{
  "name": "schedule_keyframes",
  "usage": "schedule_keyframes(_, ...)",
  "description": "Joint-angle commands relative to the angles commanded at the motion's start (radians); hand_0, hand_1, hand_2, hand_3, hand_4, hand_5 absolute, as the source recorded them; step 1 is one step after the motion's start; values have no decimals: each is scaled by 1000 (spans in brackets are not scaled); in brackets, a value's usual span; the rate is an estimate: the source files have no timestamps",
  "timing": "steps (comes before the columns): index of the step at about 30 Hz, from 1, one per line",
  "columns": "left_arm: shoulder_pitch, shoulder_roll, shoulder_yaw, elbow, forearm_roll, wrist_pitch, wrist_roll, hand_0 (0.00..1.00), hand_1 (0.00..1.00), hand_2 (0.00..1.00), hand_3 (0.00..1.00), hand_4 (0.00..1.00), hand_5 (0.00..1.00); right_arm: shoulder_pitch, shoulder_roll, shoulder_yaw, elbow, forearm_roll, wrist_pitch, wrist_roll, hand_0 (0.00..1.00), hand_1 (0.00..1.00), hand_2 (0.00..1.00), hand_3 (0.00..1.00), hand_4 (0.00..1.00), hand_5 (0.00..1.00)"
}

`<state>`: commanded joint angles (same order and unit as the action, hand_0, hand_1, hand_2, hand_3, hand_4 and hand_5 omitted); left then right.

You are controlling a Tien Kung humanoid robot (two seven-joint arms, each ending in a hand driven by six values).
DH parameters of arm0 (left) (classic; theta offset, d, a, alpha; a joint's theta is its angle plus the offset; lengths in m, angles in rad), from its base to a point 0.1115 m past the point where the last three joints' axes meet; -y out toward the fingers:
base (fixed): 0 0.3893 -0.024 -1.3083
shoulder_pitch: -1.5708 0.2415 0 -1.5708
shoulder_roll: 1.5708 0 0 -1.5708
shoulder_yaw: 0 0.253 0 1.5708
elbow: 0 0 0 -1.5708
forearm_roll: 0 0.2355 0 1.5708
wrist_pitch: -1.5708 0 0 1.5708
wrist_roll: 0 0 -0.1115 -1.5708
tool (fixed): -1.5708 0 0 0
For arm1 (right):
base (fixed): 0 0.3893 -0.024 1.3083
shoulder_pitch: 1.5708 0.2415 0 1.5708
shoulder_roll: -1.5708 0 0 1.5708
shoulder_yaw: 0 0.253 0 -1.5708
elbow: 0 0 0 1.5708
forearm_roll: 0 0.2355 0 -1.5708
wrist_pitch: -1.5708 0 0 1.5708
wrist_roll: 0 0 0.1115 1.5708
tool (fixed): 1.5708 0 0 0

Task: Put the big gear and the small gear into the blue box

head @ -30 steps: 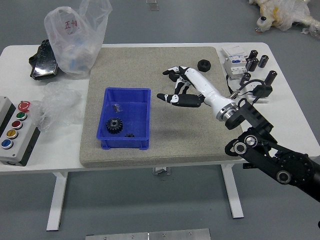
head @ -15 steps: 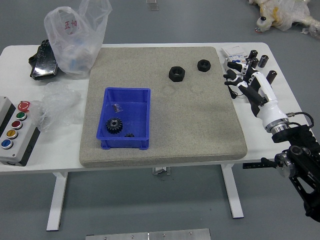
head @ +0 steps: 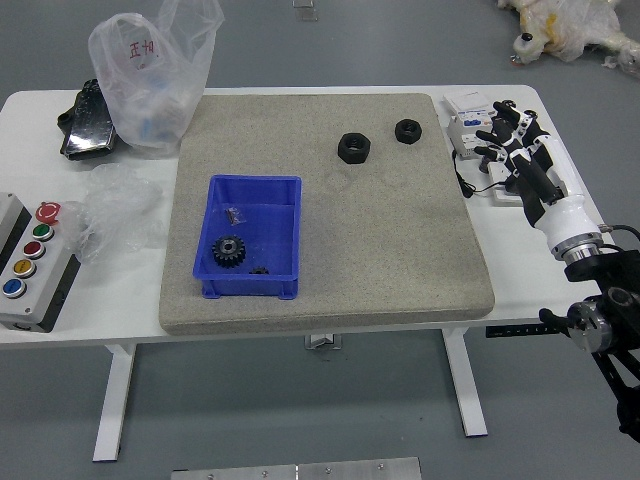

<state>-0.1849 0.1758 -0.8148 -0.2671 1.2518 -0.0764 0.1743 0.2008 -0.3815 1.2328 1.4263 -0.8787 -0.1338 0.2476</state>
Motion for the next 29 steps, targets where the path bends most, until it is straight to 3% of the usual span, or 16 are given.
schedule_keyframes(19, -19, 5, 53, 2, -47, 6, -23, 665, 557, 531, 650, 731, 373, -25, -8, 65, 20, -15, 0, -8, 701, 758, 896, 905, 911, 605)
schedule_keyframes(29, -16, 3, 37, 0, -33, 1, -12, 664, 557, 531, 651, 731, 374, -36, -11, 102, 28, -25, -4, -10, 699, 755, 892, 905, 905, 599)
